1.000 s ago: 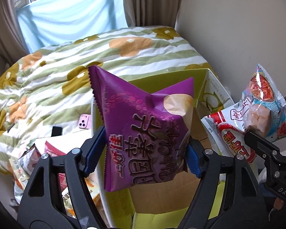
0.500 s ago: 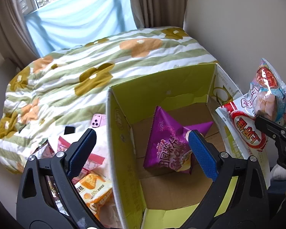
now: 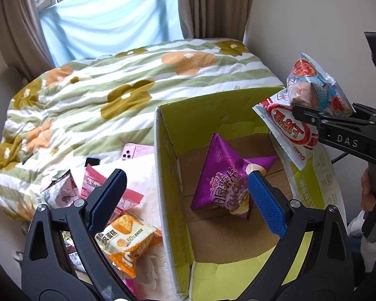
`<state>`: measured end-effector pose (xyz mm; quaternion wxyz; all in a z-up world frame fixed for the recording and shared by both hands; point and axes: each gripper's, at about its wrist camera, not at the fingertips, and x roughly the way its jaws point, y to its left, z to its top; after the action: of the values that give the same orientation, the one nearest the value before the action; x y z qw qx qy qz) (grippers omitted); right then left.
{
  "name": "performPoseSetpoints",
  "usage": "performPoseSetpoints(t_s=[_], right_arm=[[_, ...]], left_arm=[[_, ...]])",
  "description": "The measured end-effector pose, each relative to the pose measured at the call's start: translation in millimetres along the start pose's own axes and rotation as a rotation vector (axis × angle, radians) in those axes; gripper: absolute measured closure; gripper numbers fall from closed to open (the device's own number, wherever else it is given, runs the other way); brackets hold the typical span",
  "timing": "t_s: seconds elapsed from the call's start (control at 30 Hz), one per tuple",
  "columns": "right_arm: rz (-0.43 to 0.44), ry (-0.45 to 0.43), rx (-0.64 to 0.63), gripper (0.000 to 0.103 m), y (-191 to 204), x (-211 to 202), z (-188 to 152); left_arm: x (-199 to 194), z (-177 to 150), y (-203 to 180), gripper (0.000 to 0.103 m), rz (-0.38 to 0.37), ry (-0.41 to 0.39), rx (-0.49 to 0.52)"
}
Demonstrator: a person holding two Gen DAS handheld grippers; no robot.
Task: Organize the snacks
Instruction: 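Open the left gripper to drop the purple bag while the right drops the OISHI bag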
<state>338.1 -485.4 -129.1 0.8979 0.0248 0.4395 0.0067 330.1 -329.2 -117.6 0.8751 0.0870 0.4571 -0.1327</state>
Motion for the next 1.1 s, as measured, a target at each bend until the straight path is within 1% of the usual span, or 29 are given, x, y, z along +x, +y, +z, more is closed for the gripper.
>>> performPoseSetpoints(t_s=[0.1, 0.13, 0.17, 0.2, 0.27, 0.3, 0.43, 0.57, 0.67, 0.9, 1.0, 1.1], right_arm=[[0.001, 0.014, -0.003, 0.048, 4, 16, 5], [-0.004, 0.019, -0.004, 0.046, 5, 21, 7], [-0.008, 0.024, -0.003, 0.041, 5, 27, 8], [-0.009, 0.031, -0.001, 0.035, 5, 31, 8], [-0.003, 0.042, 0.011, 0.003, 4, 38, 8], [0.000, 0.043, 0.020, 0.001, 3, 39, 6], [-0.007, 0.006, 0.038, 0.001, 0, 33, -3], [-0.013, 0.020, 0.037, 0.001, -2, 28, -8], [-0.013, 0.015, 0.042, 0.001, -2, 18, -9], [-0.003, -0.047, 0.029, 0.001, 0, -21, -11], [0.000, -0.067, 0.017, 0.001, 2, -39, -12], [0.002, -0.102, 0.024, 0.001, 5, -59, -15]], left_arm=[[5, 0, 6, 0.007, 0.005, 0.009, 0.000], [7, 0, 7, 0.007, 0.008, 0.011, 0.000], [9, 1, 8, 0.007, 0.008, 0.013, -0.002], [11, 1, 9, 0.007, 0.009, 0.016, -0.004], [15, 1, 11, 0.007, 0.014, 0.023, -0.006], [17, 0, 11, 0.007, 0.016, 0.026, -0.006], [21, -5, 12, 0.007, 0.020, 0.038, -0.005], [21, -8, 13, 0.007, 0.011, 0.042, -0.017], [13, -7, 14, 0.007, 0.009, 0.024, -0.023], [-25, -9, 13, 0.007, 0.026, -0.035, -0.027], [-50, -15, 15, 0.007, 0.035, -0.053, -0.032], [-74, -27, 20, 0.007, 0.045, -0.072, -0.037]])
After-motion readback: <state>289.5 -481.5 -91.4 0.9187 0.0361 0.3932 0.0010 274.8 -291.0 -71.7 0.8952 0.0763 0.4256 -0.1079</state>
